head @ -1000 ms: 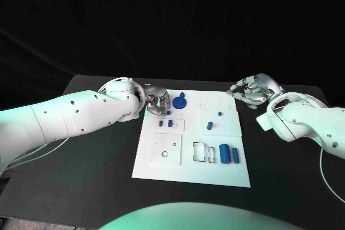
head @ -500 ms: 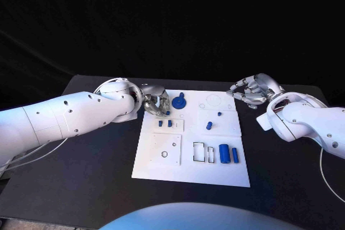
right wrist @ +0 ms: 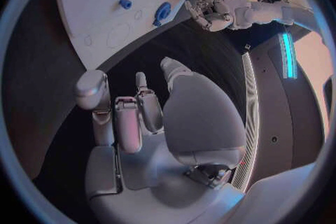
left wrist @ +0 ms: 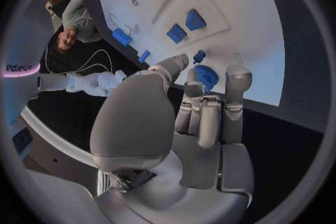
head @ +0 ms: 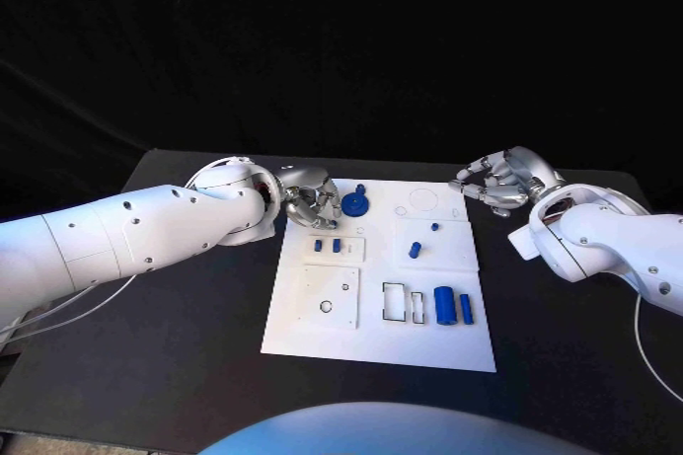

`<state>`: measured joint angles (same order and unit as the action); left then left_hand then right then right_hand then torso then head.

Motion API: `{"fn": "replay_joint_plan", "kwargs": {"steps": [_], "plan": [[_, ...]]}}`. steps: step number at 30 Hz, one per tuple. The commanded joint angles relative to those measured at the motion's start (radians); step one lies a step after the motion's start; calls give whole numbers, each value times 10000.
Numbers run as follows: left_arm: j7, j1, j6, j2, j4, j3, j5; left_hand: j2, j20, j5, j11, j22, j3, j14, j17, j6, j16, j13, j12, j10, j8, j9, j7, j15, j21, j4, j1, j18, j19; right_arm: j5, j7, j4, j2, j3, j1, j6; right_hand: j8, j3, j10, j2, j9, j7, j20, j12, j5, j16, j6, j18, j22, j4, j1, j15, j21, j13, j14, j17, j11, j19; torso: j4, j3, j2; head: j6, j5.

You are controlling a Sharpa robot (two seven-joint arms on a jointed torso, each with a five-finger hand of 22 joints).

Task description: Assemble the parts on the task board

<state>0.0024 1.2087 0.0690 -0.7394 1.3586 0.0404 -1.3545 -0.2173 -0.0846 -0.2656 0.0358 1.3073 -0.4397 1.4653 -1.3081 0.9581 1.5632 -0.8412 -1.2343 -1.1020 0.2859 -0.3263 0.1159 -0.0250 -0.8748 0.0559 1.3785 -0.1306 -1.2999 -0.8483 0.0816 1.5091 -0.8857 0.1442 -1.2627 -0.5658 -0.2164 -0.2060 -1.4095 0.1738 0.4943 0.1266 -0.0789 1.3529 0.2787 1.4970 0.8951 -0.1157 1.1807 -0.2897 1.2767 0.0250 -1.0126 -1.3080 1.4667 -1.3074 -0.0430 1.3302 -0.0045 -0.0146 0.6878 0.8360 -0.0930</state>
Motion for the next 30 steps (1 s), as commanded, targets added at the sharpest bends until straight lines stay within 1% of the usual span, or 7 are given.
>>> {"fn": "replay_joint_plan", "kwargs": {"steps": [1, 9, 15, 19, 30], "plan": [[138, -7, 22, 15, 23, -5, 112, 23, 1, -41, -1, 1030, -80, 991, -2456, 71, 47, -321, -231, -177, -58, 18, 15, 23, -106, 8, 110, 96, -114, -78, -36, 14, -2, 0, 6, 59, -51, -58, 5, 26, 16, -44, 21, 15, 51, -28, -8, -52, 8, 25, -19, 52, -31, -369, 631, -948, 26, 21, -4, 2, 2, -8, -10], [13, -17, -137, 90, -36, -4, 51, 159, 0, 20, -2, 1083, -186, 1055, -2627, 228, 76, -999, -715, -561, -91, 15, 1, 22, -380, -61, 214, 132, -209, -80, -36, 11, 5, 0, 7, 61, -51, -58, 5, 26, 16, -44, 21, 15, 51, -28, -8, -52, 8, 25, -19, 52, -31, -369, 631, -948, 26, 21, -7, 0, 3, -4, -16], [-131, -28, -119, 191, -110, -4, -39, 207, 2, 55, -4, 1115, -227, 1055, -2627, 251, 76, -1082, -792, -605, -115, 19, 1, 19, -535, -85, 248, 155, -267, -83, -40, 18, 13, 0, 7, 60, -51, -58, 5, 26, 16, -44, 21, 15, 51, -28, -8, -52, 8, 25, -19, 52, -31, -369, 631, -948, 26, 21, -5, 1, 6, -8, -14], [-231, -32, -139, 230, -137, -3, -65, 234, 3, 62, -3, 1123, -245, 1055, -2627, 263, 76, -1100, -812, -616, -122, 20, 2, 18, -576, -89, 256, 160, -284, -90, -39, 23, 10, 0, 7, 57, -51, -58, 5, 26, 16, -44, 21, 15, 51, -28, -8, -52, 8, 25, -19, 52, -31, -369, 631, -948, 26, 21, -17, -1, 6, -14, -9], [-356, -35, -343, 245, -151, -3, -76, 282, 4, 77, -4, 1127, -273, 1055, -2627, 318, 76, -1070, -820, -591, -120, 15, -2, 17, -609, -87, 254, 163, -296, -93, -43, 22, 9, 0, 7, 53, -58, -66, -5, 28, 23, -46, 23, 26, 52, -17, -5, -52, 7, 25, -20, 54, -25, -376, 640, -975, 28, 26, -2, 4, -1, 0, 8]]}}
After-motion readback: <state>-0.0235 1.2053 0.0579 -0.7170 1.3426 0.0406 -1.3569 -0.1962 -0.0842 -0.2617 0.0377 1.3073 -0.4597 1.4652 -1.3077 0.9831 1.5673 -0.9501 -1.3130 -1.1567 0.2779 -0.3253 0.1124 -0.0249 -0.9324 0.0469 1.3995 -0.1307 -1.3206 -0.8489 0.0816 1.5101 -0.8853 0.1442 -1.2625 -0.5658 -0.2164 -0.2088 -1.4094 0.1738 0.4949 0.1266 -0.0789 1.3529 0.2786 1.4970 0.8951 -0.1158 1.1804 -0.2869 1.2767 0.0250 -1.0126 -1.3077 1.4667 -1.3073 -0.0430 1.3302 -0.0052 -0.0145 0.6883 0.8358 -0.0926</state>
